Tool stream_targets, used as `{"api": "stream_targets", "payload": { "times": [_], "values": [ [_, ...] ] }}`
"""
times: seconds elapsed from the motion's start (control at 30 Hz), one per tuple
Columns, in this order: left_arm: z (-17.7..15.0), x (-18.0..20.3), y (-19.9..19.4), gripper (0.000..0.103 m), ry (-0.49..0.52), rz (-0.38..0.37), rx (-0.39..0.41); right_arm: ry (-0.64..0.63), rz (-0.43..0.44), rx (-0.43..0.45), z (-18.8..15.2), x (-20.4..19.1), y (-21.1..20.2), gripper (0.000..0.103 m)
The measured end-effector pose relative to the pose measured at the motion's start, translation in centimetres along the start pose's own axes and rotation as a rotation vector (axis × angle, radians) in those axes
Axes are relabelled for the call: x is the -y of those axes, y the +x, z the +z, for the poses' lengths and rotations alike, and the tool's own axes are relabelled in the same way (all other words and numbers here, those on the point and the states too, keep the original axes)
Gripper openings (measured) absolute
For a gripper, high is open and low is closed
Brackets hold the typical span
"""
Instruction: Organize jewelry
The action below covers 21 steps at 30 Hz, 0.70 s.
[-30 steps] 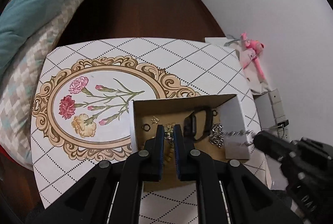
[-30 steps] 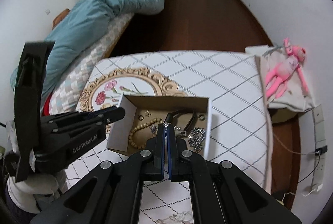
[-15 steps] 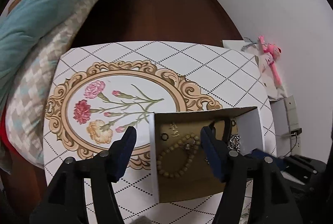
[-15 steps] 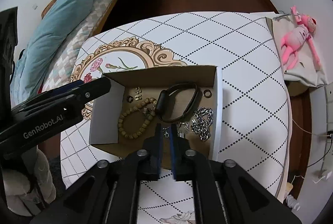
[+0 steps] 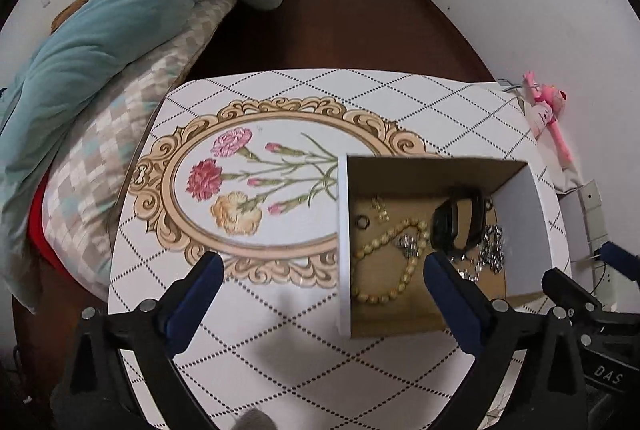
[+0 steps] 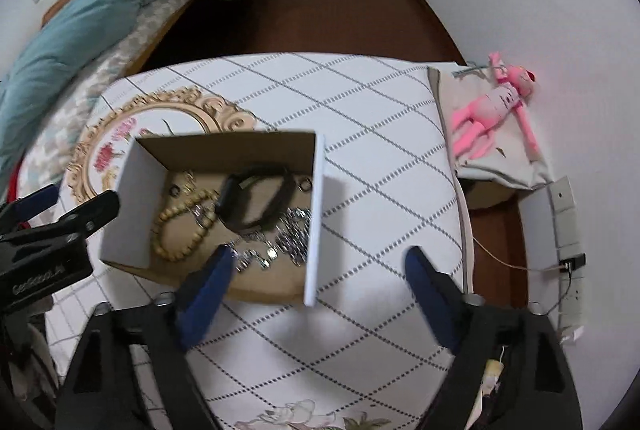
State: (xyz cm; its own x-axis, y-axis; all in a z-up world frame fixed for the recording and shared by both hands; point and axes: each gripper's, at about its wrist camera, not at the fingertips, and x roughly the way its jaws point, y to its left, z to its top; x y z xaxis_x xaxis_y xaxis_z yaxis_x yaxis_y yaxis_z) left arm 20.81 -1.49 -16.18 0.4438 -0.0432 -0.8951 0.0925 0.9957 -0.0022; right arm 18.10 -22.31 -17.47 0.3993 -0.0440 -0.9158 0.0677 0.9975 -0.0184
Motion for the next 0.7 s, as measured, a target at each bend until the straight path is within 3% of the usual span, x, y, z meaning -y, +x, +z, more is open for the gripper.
{"api": "stream_targets", "payload": {
  "times": [0.23,0.5,0.7],
  "values": [
    [-1.8,0.5,-0.3,0.102,0.006,0.017,0.011,0.022,-0.103,0.026,-1.6,0.7,0.4,0.103],
    [-2.4,0.9,-1.6,0.103,0.003,0.023,0.039,0.038,-0.125,0.042,-2.4,1.1,-0.2,0.103],
    [-2.8,0.7,-4.4,0.103,-0.008,0.017,0.071,0.052,-0.126,0.088,-2.9,1.4,-3.2,0.103]
  ]
}}
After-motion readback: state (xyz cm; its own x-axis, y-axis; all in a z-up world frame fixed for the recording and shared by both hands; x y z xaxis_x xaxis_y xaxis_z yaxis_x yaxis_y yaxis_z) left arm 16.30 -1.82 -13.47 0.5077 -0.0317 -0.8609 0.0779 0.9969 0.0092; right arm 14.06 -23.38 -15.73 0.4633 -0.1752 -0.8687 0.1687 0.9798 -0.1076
